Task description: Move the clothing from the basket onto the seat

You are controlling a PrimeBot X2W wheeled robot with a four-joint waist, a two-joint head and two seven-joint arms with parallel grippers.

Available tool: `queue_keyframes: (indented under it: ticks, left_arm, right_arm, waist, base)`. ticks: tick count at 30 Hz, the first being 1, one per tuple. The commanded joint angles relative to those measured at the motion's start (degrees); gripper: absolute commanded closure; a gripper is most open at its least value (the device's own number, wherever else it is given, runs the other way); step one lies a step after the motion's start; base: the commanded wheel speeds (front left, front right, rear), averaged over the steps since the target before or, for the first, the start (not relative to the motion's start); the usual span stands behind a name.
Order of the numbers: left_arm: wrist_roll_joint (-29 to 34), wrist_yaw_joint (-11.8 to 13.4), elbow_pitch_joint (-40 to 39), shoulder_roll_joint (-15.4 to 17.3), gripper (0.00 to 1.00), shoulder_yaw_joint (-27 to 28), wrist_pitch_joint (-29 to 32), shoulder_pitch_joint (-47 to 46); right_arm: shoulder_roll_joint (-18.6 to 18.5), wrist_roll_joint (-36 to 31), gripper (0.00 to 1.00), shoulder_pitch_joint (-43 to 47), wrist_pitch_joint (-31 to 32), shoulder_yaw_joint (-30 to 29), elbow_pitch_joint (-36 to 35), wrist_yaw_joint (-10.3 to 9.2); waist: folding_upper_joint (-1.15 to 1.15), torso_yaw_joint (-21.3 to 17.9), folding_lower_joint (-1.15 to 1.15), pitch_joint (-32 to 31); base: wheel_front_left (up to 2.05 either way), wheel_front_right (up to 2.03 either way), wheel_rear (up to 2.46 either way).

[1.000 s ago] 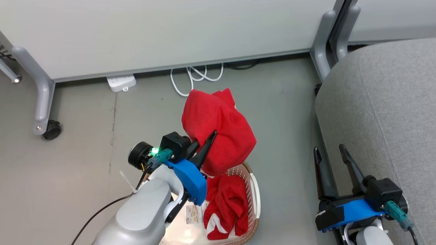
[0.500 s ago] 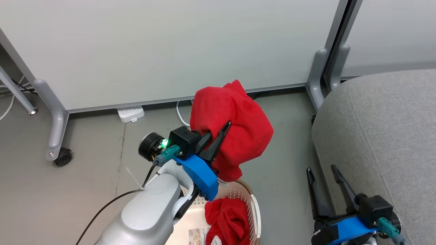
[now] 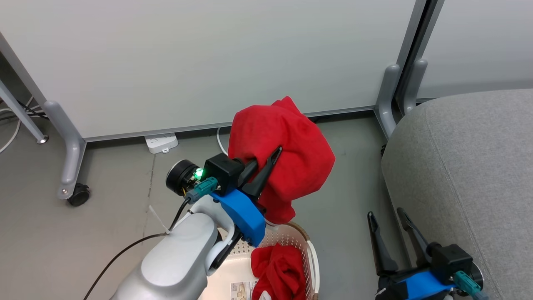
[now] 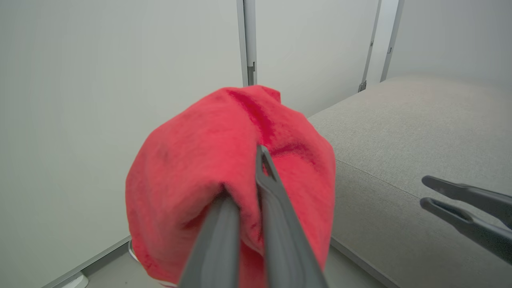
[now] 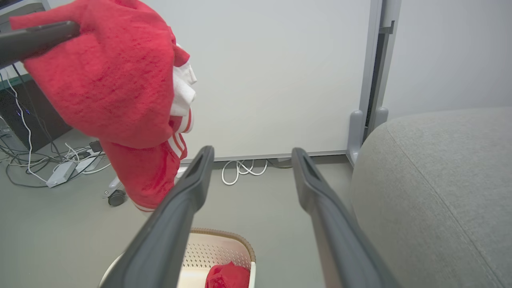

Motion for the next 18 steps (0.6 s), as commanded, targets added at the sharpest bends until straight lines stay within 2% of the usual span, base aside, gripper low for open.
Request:
queue_keyframes:
  ticks: [1, 8, 18]
  left_arm:
    - [-0.1, 0.4, -0.4, 0.4, 1.0, -0.1, 0.0, 0.7]
    - [-0.3, 0.9, -2.1, 1.0, 1.0, -0.3, 0.6, 0.3]
    - [0.0, 1.1, -3.7, 0.8, 1.0, -1.1, 0.9, -0.8]
  right_arm:
    - [-0.1, -0.3, 0.0, -0.4, 0.0, 0.3, -0.1, -0.04]
    - [-0.6, -1.4, 0.0, -4.3, 0.0, 4.0, 0.6, -0.04]
    - [-3.7, 0.6, 0.0, -13.6, 0.0, 11.3, 3.6, -0.04]
  waist:
    - [0.0, 0.0, 0.0, 0.1]
    - [0.0, 0.3, 0.0, 0.8]
    - [0.0, 1.4, 0.0, 2.5]
  base:
    - [0.0, 0.0, 0.0]
    - [0.0, 0.0, 0.0]
    - [0.0, 0.0, 0.0]
